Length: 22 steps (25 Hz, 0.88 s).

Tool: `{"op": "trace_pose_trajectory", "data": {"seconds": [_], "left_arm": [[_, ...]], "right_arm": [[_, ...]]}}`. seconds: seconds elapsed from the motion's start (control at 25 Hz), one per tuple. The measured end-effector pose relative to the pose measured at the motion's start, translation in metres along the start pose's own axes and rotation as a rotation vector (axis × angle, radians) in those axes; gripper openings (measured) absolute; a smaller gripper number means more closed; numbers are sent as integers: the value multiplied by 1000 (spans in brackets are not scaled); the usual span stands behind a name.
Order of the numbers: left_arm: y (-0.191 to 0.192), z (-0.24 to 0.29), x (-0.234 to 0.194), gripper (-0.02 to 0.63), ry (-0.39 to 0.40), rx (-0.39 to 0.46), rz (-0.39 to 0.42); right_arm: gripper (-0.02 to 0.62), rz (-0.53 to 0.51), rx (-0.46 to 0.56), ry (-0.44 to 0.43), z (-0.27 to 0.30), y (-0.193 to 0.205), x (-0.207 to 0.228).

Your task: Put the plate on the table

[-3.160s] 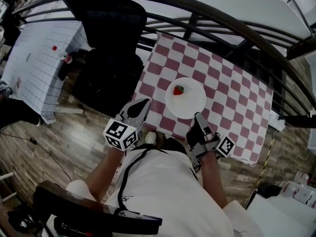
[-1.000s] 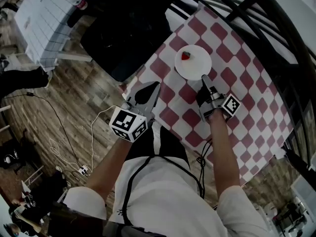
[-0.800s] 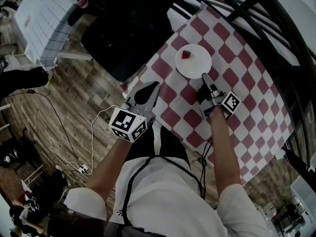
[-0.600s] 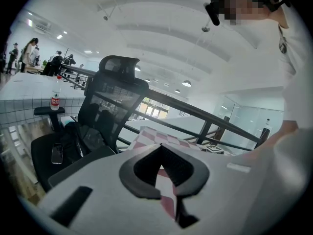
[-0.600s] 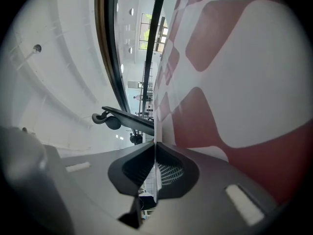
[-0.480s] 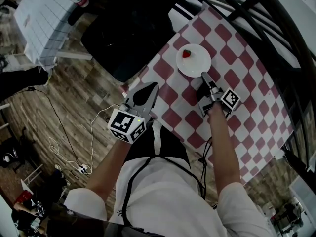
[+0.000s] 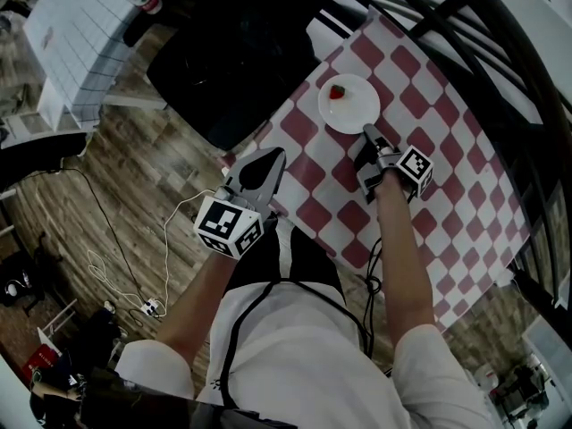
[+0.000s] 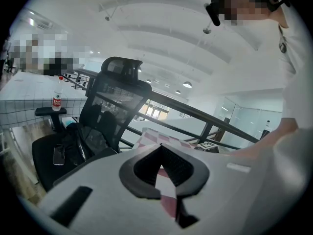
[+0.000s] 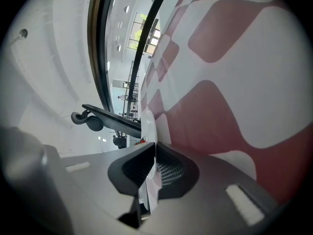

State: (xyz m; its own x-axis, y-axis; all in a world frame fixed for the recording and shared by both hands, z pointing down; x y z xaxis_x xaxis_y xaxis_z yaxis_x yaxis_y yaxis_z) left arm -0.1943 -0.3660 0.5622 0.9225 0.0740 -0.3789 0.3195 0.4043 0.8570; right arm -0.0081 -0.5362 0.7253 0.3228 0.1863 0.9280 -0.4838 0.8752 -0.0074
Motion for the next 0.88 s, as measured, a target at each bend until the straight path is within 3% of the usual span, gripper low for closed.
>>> {"op": "trace_pose_trajectory", "data": {"seconds": [0.64, 0.88], "left_arm": [[-8, -18, -7, 6, 11, -1, 15], [-11, -20, -2, 6, 30, -3, 21]], "right_arm": [[32, -31, 36, 60, 18, 3, -6], [161, -92, 28, 35, 19, 7, -23]]}}
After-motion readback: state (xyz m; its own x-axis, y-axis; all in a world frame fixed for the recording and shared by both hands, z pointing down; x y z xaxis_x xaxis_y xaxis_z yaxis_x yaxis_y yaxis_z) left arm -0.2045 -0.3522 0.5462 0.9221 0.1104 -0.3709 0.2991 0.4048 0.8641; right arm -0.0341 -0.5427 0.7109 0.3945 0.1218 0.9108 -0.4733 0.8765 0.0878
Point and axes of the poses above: the fingertips, and each gripper's own axes: z forward along the fingers, x to its right, y out of its underside, the point moved 4 cm from there along -z, backward along the fingers, and after that the axes turned 2 degrees about -y, right-handed, at the moved point
